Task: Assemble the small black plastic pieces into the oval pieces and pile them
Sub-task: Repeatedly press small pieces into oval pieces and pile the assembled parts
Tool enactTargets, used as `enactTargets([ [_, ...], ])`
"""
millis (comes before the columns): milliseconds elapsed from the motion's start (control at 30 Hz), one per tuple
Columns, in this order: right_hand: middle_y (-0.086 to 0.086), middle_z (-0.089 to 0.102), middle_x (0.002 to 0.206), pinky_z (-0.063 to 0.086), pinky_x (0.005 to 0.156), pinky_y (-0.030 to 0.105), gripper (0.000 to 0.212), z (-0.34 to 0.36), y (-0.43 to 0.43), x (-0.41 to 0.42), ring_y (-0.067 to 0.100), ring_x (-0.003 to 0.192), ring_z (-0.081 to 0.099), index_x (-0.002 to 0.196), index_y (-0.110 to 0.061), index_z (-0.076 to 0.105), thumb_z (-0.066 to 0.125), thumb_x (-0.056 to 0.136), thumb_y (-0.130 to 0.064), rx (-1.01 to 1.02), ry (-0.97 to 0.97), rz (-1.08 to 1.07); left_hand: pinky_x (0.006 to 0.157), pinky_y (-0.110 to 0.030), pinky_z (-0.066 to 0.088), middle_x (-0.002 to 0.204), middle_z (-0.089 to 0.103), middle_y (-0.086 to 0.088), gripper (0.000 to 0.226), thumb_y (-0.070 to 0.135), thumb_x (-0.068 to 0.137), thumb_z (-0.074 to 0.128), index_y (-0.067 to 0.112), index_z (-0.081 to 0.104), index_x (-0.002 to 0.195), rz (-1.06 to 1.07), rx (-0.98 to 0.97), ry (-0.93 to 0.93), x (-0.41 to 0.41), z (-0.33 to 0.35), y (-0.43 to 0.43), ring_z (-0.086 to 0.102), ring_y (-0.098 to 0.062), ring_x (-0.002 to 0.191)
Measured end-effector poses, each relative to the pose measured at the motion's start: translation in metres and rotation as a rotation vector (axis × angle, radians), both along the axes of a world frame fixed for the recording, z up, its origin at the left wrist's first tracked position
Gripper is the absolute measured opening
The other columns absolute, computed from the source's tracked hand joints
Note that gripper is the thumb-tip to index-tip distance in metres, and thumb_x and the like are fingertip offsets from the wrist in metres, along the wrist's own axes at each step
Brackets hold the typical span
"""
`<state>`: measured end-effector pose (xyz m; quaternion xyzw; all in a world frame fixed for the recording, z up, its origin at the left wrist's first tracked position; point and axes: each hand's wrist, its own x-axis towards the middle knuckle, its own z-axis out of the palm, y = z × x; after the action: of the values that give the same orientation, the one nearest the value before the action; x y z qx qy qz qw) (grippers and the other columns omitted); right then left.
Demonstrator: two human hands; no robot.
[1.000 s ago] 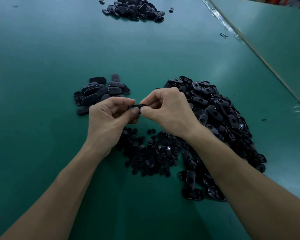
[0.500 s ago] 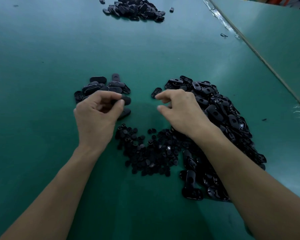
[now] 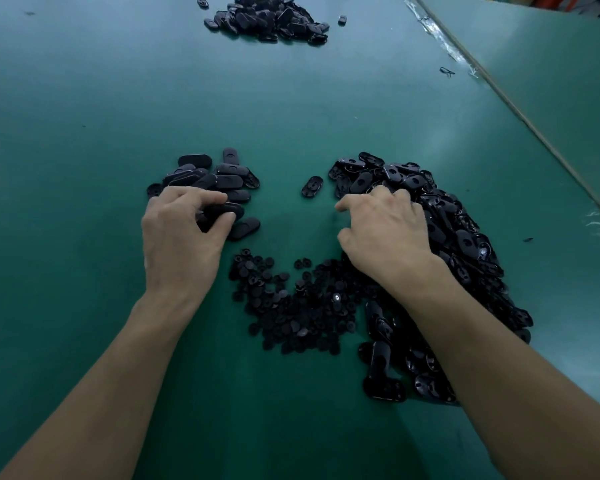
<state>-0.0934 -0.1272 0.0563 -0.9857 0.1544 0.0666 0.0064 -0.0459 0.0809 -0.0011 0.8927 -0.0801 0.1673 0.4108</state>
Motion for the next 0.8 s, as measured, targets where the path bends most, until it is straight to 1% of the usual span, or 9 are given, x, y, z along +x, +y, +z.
enactTargets([
  [100,0.009,0.05,0.132,0.038,0.102,0.044,0.039,0.0031,-0.0006,-0.0002,0.035,0.125,0.043,0.132,-0.03,0.056,0.055,0.094,-0.019,0.009,0.034,-0.017,0.086,-0.026,0.047,0.105,0.052,0.006,0.023,0.018,0.086,0.078,0.019,0.075,0.109,0.028,-0.014,0.007,0.0016,-0.0013,0.0012,0.058,-0.019,0.096],
  [200,0.007,0.05,0.128,0.04,0.089,0.04,0.041,0.0028,-0.0003,0.0011,0.033,0.121,0.046,0.127,-0.027,0.059,0.055,0.092,-0.007,0.071,0.022,-0.026,0.083,-0.028,0.046,0.105,0.05,0.006,0.021,0.019,0.088,0.075,0.021,0.074,0.109,0.051,0.013,0.01,0.0024,-0.0035,0.0007,0.057,-0.02,0.103],
  [300,0.007,0.048,0.126,0.038,0.078,0.037,0.042,0.0019,-0.0001,0.0017,0.031,0.117,0.048,0.125,-0.025,0.059,0.054,0.092,0.0,0.108,-0.002,-0.048,0.074,-0.032,0.051,0.103,0.053,0.006,0.013,0.021,0.089,0.075,0.021,0.074,0.102,0.035,-0.012,-0.005,0.002,-0.0039,-0.0008,0.058,-0.016,0.093],
  [367,0.007,0.046,0.126,0.038,0.076,0.038,0.043,0.0012,-0.0007,0.0021,0.031,0.116,0.048,0.125,-0.023,0.059,0.055,0.091,0.002,0.12,-0.008,-0.058,0.069,-0.028,0.05,0.098,0.057,0.007,0.008,0.021,0.09,0.074,0.021,0.074,0.098,0.003,-0.024,-0.039,0.0014,-0.0035,-0.0017,0.056,-0.011,0.085],
  [500,0.009,0.045,0.13,0.038,0.077,0.038,0.036,0.0011,-0.0016,0.0032,0.032,0.118,0.048,0.128,-0.022,0.056,0.058,0.094,-0.011,0.083,-0.012,-0.076,0.066,-0.009,0.041,0.082,0.059,0.011,0.005,0.016,0.088,0.074,0.019,0.073,0.092,-0.064,-0.039,-0.099,-0.0012,-0.0024,-0.0038,0.05,-0.001,0.071],
  [567,0.011,0.046,0.133,0.041,0.081,0.04,0.034,0.0005,-0.0027,0.0039,0.034,0.12,0.049,0.131,-0.02,0.055,0.055,0.098,-0.022,0.046,0.003,-0.082,0.065,-0.008,0.04,0.078,0.057,0.013,0.005,0.014,0.087,0.074,0.019,0.073,0.09,-0.092,-0.055,-0.115,-0.0018,-0.0026,-0.0045,0.051,0.002,0.07],
  [633,0.012,0.046,0.133,0.044,0.086,0.042,0.033,-0.0004,-0.004,0.0042,0.035,0.12,0.05,0.132,-0.018,0.055,0.052,0.1,-0.025,0.044,0.005,-0.087,0.065,-0.009,0.041,0.077,0.057,0.013,0.006,0.014,0.087,0.074,0.02,0.073,0.089,-0.122,-0.064,-0.128,-0.0017,-0.0029,-0.0049,0.052,0.001,0.069],
  [733,0.012,0.05,0.125,0.043,0.08,0.04,0.025,-0.0022,-0.0058,0.0048,0.031,0.101,0.053,0.124,-0.014,0.059,0.049,0.102,-0.02,0.054,-0.039,-0.063,0.063,-0.008,0.042,0.077,0.056,0.015,0.007,0.013,0.087,0.076,0.019,0.073,0.089,-0.163,-0.063,-0.144,-0.0016,-0.0039,-0.0048,0.053,-0.001,0.068],
  [800,0.013,0.053,0.119,0.042,0.074,0.037,0.021,-0.0028,-0.007,0.0048,0.028,0.086,0.047,0.118,-0.012,0.062,0.05,0.102,-0.018,0.055,-0.085,-0.049,0.061,-0.009,0.042,0.078,0.057,0.014,0.007,0.013,0.086,0.076,0.018,0.074,0.089,-0.177,-0.076,-0.154,-0.0021,-0.0048,-0.0056,0.053,-0.001,0.067],
])
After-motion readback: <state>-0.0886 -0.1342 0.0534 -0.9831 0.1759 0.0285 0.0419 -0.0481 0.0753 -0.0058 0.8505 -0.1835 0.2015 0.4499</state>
